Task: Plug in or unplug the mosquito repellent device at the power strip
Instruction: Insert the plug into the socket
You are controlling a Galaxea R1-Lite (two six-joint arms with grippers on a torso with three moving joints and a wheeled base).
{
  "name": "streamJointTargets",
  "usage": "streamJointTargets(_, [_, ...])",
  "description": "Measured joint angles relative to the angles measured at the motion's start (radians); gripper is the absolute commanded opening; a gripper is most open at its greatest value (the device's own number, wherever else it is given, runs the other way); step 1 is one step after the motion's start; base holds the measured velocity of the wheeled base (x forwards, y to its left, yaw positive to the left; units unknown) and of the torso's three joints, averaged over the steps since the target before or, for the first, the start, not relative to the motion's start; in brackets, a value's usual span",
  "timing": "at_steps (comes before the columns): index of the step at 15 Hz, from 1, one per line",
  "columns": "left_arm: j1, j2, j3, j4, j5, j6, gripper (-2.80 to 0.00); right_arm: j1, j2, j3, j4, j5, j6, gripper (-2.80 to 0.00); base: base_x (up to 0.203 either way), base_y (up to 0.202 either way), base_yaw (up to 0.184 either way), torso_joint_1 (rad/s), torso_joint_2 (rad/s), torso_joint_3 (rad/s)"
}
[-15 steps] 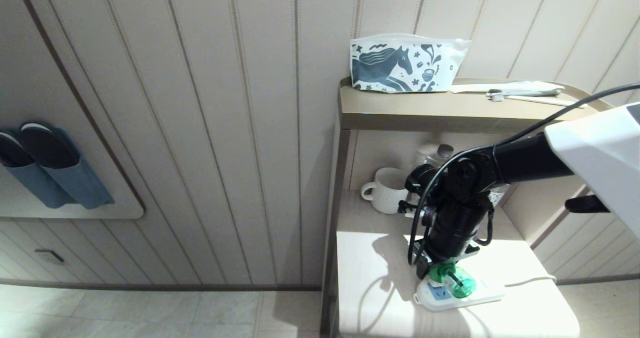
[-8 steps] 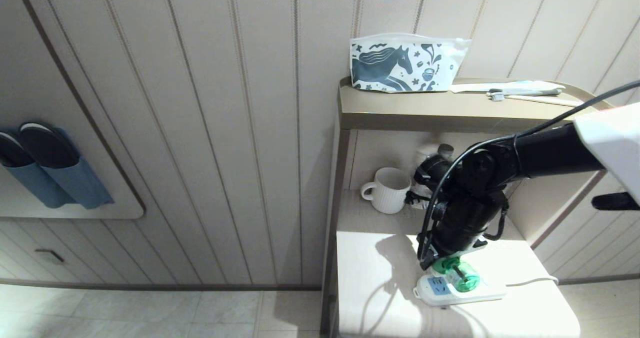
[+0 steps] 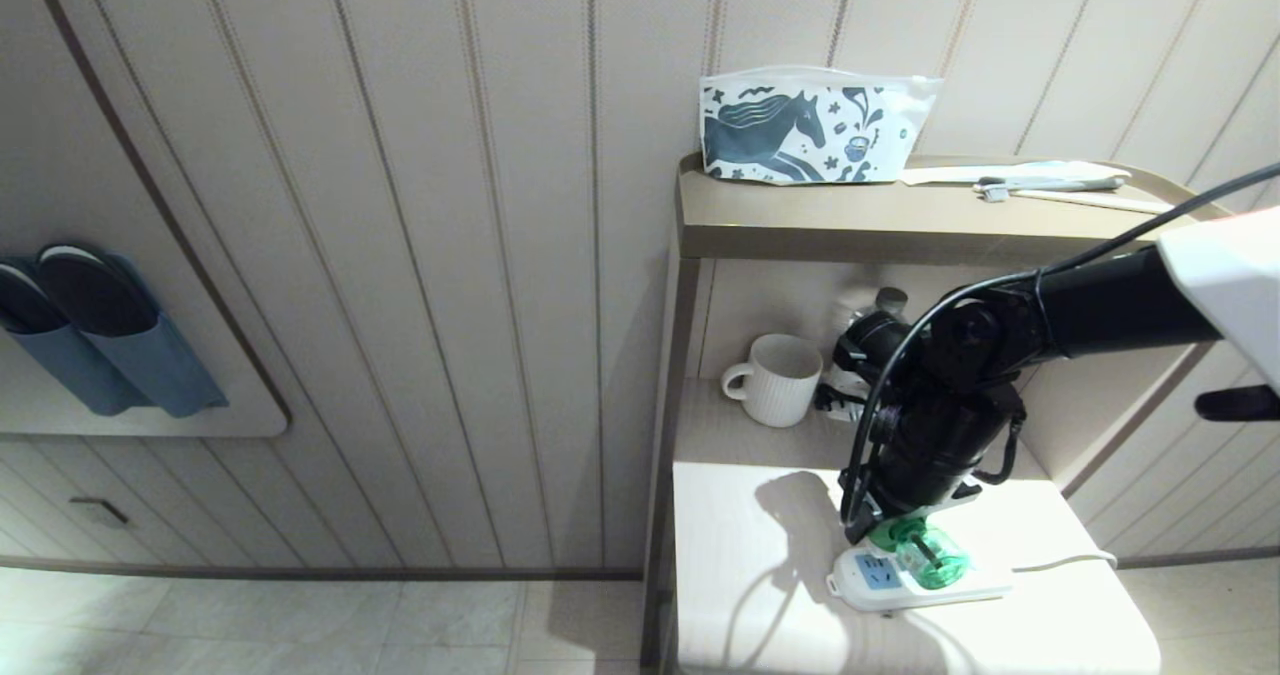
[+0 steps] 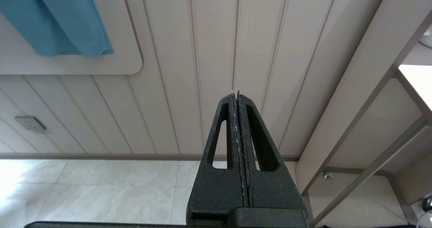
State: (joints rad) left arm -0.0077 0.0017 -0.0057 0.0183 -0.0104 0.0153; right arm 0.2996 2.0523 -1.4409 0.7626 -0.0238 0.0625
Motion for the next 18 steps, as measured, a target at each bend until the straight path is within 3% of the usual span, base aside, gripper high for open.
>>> streamJointTargets(18, [0.0, 0.0, 0.0, 0.0, 0.001, 0.0, -2.8, 0.009, 0.034, -0.01, -0.011, -0.001, 0.017, -2.8, 0.0, 0.0, 0.0, 0.0, 0.0, 0.0])
